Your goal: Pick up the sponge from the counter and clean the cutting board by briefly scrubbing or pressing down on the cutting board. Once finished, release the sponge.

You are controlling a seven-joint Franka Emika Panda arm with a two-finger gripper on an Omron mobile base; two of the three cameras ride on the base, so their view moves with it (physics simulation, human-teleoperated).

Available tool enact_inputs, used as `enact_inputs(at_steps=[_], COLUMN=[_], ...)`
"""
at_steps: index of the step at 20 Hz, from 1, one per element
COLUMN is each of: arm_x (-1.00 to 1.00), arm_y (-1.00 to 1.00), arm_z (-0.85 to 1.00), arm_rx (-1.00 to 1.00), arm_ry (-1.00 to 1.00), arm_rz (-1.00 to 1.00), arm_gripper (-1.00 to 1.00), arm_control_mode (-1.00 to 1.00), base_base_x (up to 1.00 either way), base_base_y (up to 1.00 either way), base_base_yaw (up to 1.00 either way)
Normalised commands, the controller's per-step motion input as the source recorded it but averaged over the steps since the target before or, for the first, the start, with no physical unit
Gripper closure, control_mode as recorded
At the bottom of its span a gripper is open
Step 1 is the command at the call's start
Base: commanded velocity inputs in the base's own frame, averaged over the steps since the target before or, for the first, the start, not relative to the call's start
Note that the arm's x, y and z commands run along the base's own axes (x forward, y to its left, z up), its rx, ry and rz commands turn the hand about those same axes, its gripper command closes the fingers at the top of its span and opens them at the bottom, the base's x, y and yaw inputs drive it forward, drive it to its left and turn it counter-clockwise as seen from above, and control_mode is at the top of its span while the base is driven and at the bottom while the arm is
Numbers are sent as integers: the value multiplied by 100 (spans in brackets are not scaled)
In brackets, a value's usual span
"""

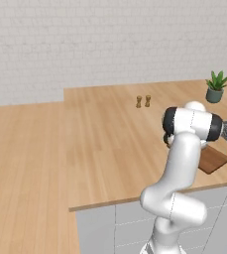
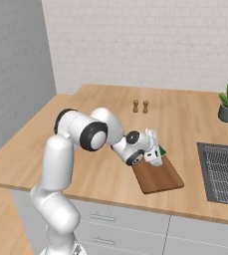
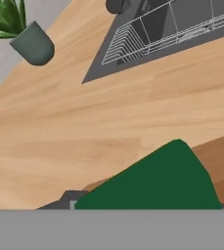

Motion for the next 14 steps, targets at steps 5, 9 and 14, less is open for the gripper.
enact_inputs(at_steps=[5, 9, 14], arm_x=[-2, 0, 46], arm_y=[80, 67, 2], arm_z=[-79, -46, -12], arm_rx=[0, 0, 0], arm_ry=[-11, -1, -8], arm_rz=[0, 0, 0], arm_gripper=[100, 100, 100], arm_control_mode=[-100, -100, -100], base_base_x=[0, 0, 0], base_base_y=[0, 0, 0], base_base_yaw=[0, 0, 0])
